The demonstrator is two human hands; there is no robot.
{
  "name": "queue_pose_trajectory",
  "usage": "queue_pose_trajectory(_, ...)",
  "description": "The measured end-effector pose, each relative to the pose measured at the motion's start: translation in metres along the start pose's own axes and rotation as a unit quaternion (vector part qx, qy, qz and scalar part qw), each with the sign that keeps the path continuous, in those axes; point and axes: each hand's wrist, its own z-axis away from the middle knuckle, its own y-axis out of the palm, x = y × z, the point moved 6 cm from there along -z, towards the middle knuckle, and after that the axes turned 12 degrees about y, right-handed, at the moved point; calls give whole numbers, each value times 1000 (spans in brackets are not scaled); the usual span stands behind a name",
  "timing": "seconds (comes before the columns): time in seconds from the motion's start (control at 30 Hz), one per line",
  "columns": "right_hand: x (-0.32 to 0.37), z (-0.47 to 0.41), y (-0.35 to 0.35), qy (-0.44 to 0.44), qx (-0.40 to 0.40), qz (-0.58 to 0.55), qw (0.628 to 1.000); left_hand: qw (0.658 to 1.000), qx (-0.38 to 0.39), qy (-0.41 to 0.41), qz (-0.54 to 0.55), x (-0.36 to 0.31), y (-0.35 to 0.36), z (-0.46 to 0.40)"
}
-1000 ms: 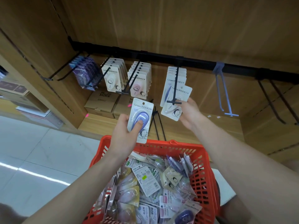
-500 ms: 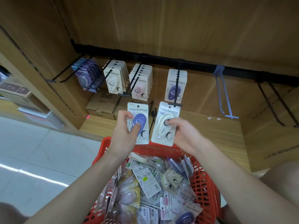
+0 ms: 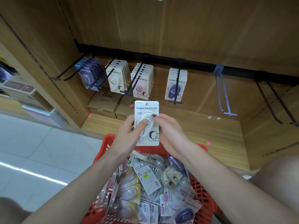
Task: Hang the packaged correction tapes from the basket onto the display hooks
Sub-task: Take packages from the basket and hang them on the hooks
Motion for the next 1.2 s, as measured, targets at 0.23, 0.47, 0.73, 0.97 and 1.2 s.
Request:
queue_pose_trajectory(0.23, 6, -4, -23, -41, -102, 102, 989, 1000, -15, -12, 24, 2, -8, -4)
queue_pose_trajectory(0.47, 7, -9, -15, 9, -40, 134, 990, 998, -10, -31, 56, 2, -15, -3)
queue_pose_trajectory(0.73, -1, -6, -3, 47, 63, 63, 995, 990, -2, -80, 120, 7, -25, 2)
queue_pose_trajectory(0.97, -11, -7, -8, 77, 58, 7, 995, 985, 34, -85, 143, 7, -31, 5)
queue_pose_trajectory(1.2, 1, -3, -45, -25, -98, 70, 992, 993, -97, -62, 34, 4, -113, -26)
